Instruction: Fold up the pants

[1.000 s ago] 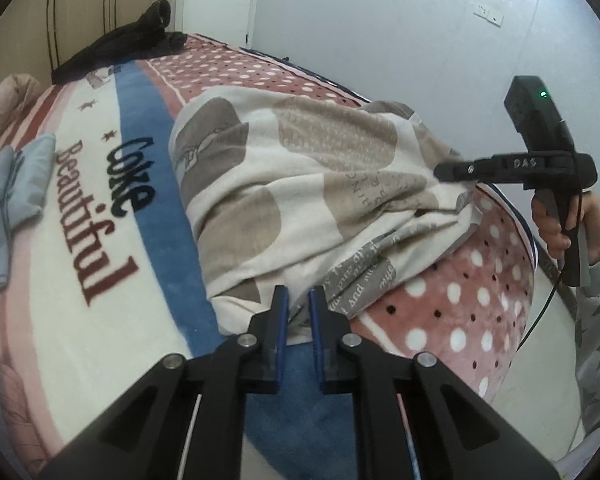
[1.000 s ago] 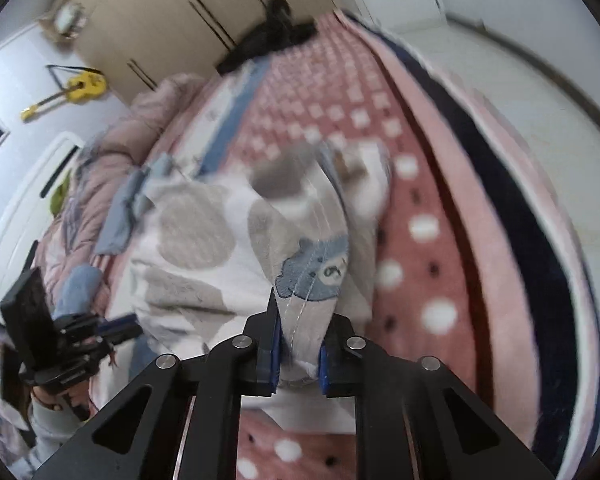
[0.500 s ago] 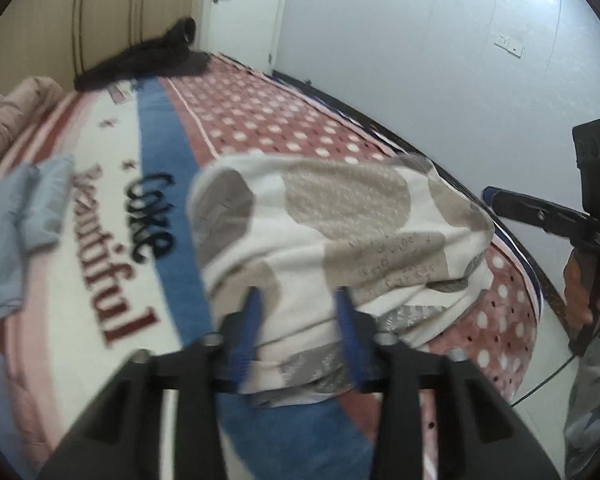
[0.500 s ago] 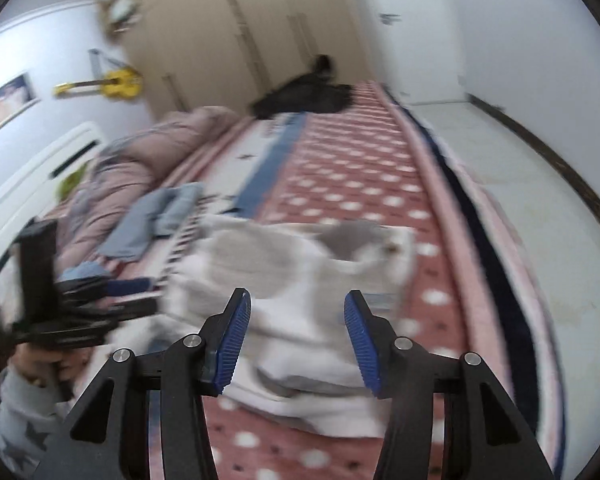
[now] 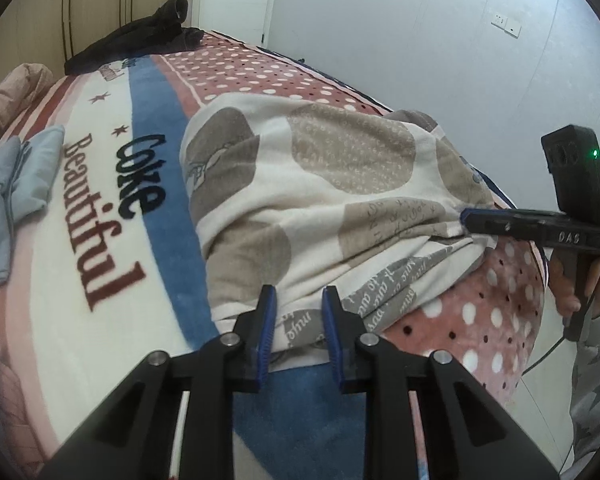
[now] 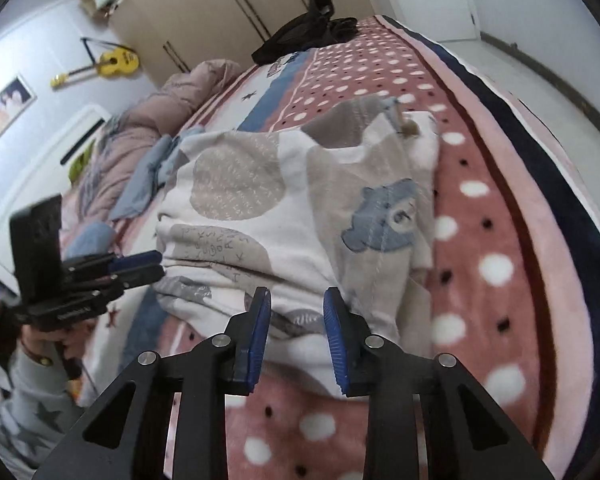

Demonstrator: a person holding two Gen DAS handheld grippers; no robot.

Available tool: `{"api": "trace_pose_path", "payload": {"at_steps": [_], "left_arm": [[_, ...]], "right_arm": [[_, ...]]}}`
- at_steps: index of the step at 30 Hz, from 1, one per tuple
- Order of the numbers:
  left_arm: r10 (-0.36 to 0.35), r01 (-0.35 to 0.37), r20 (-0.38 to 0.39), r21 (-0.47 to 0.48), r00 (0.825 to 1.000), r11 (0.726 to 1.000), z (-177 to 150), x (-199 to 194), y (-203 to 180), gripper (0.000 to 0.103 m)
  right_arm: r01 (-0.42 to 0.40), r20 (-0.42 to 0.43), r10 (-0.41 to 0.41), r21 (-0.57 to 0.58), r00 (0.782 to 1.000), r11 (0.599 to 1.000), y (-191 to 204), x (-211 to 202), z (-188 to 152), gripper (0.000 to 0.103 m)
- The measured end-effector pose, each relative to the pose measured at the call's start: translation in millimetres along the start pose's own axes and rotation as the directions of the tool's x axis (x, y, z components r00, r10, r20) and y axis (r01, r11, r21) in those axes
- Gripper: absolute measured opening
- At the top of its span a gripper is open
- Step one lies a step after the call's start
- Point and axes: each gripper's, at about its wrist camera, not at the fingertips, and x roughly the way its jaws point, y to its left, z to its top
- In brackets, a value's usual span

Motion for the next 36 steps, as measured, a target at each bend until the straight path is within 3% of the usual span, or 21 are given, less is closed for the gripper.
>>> {"api": "trace_pose_path", "payload": {"at_steps": [1,4,6,10,15,16,17,19,25,28,31,34,36], "left_arm": [[0.0,0.0,0.002,0.002,1.0,1.0,4,-3,-1,0.027],[0.052,-0.05,0.053,-0.035,0.997,0.998,20,-15,5,0.048],[0.075,-0.069,0.072,-0.078,0.995,0.995,30,-17,12,0.049],[0.109,-0.101,0.05,-0.15,0.993,0.983,47,-1,29,0.049],[0.093,-0.087,0.022,-0.191,0.995,0.978,51,21,39,0.049],[0.096,-0.091,0.019,-0.184,0.995,0.979,50,24,39,0.049],[0.102,-0.097,0.017,-0.177,0.995,0.979,49,26,37,0.049],[0.112,-0.108,0.014,-0.165,0.994,0.98,48,28,35,0.049],[0.118,-0.115,0.007,-0.159,0.993,0.981,47,29,33,0.05],[0.117,-0.116,-0.002,-0.152,0.993,0.982,43,32,31,0.051],[0.119,-0.119,-0.01,-0.158,0.993,0.98,40,35,30,0.052],[0.121,-0.122,-0.011,-0.163,0.993,0.979,39,33,30,0.053],[0.111,-0.108,0.008,-0.164,0.994,0.98,41,23,31,0.053]], "right_arm": [[0.001,0.007,-0.001,0.003,1.0,1.0,0,-5,3,0.024],[0.032,0.088,-0.031,-0.015,0.996,0.999,1,-26,24,0.045],[0.09,0.132,-0.086,-0.032,0.988,0.995,2,-32,44,0.053],[0.233,0.161,-0.218,-0.079,0.963,0.969,-1,-17,82,0.054],[0.273,0.063,-0.269,-0.07,0.961,0.96,-12,26,108,0.054],[0.277,0.049,-0.274,-0.066,0.96,0.959,-13,32,108,0.048],[0.273,0.042,-0.271,-0.057,0.962,0.96,-15,36,107,0.025],[0.265,0.064,-0.262,-0.05,0.963,0.963,-14,38,104,0.007],[0.307,0.15,-0.302,-0.009,0.941,0.952,-20,23,105,0.003],[0.383,0.181,-0.384,0.041,0.906,0.923,-29,17,108,0.002],[0.353,0.147,-0.363,0.089,0.92,0.931,-47,17,109,0.002],[0.389,0.16,-0.393,0.057,0.906,0.92,-41,16,107,0.003],[0.385,0.16,-0.388,0.052,0.908,0.922,-36,11,109,0.006]]}}
